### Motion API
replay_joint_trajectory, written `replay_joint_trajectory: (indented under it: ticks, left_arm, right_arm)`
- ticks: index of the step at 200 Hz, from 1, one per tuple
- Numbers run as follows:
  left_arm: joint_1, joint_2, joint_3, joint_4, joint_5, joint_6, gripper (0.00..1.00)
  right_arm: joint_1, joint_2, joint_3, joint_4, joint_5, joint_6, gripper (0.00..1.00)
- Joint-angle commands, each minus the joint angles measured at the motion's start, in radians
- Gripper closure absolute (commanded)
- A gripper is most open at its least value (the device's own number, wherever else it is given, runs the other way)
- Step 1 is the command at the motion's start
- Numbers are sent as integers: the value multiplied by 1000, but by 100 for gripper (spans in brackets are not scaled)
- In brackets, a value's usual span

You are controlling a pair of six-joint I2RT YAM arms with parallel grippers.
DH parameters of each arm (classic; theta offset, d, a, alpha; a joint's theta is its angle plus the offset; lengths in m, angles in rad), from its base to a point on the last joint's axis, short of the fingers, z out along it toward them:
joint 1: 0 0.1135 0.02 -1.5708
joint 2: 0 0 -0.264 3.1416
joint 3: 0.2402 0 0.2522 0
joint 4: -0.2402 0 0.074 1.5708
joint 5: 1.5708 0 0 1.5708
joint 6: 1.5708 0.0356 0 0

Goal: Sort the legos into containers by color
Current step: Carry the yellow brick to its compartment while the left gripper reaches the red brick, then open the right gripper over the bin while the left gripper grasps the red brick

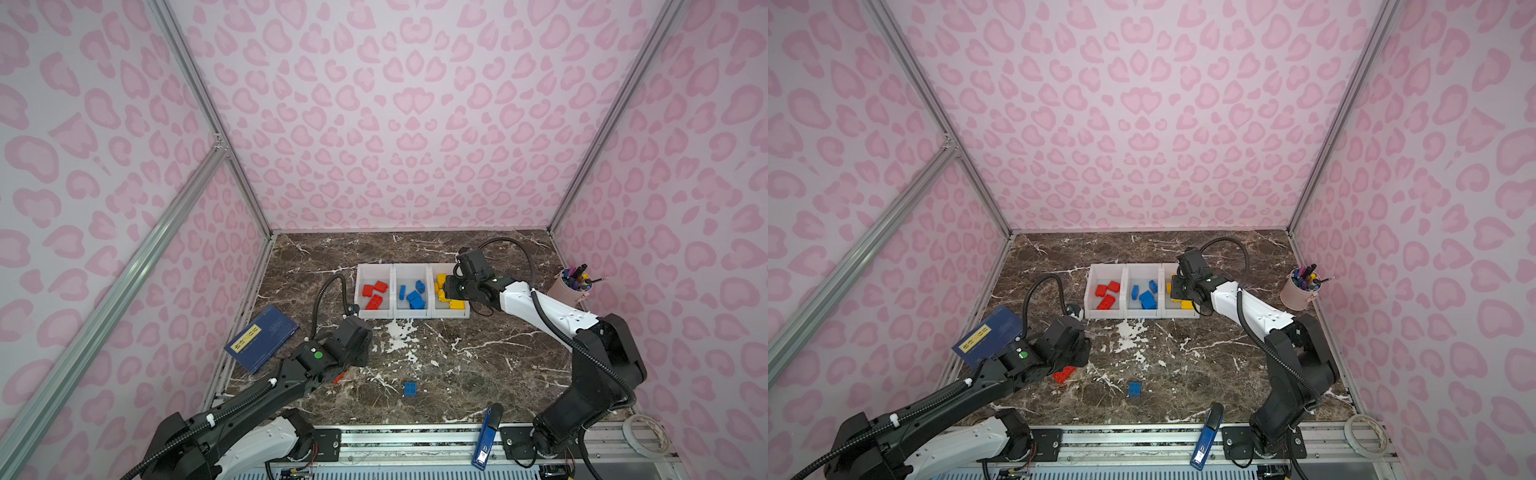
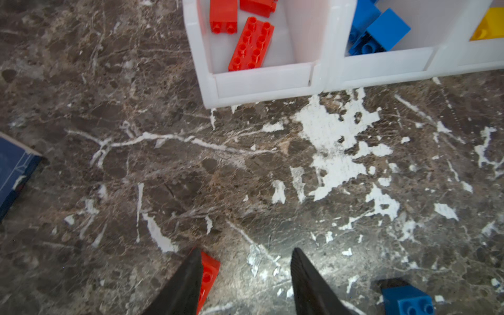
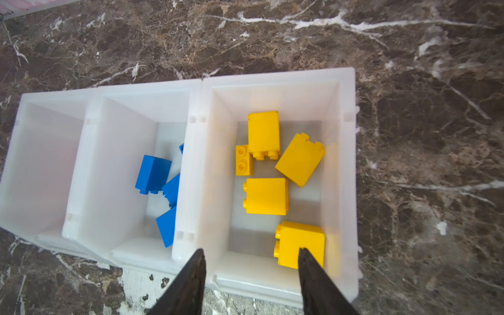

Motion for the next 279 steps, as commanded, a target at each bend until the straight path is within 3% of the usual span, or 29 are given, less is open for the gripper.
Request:
replay_joint_trajectory:
  ticks: [1, 30, 58, 88, 117, 144, 178, 247, 279]
  left_arm:
    - [0, -44, -30, -111, -53, -119, 42]
    - [1, -83, -63, -190, -111, -244, 37]
    - [2, -68, -84, -204, -123, -289, 33]
    - [19, -38, -102, -171, -118, -287, 24]
    - [69, -25, -127, -87, -34, -221, 21]
    - [127, 2, -144, -10, 55, -164, 20]
    - [141, 60, -139, 25, 92, -136, 20]
    - [138, 17, -222, 40, 194, -199, 24]
    - [135, -5, -219, 25, 167, -206, 30]
  right_arm:
    - [-1, -5, -24, 31, -7, -5, 45]
    - [-1, -9, -38, 45, -16, -1, 45]
    - [0, -9, -45, 55, -24, 5, 45]
    - [-1, -12, -56, 58, -26, 6, 45]
    - [0, -20, -69, 59, -24, 8, 45]
    - [-1, -24, -74, 56, -21, 8, 45]
    - [0, -25, -77, 57, -22, 13, 45]
    - [-1, -32, -84, 57, -18, 16, 45]
    - [-1, -29, -89, 69, -23, 25, 45]
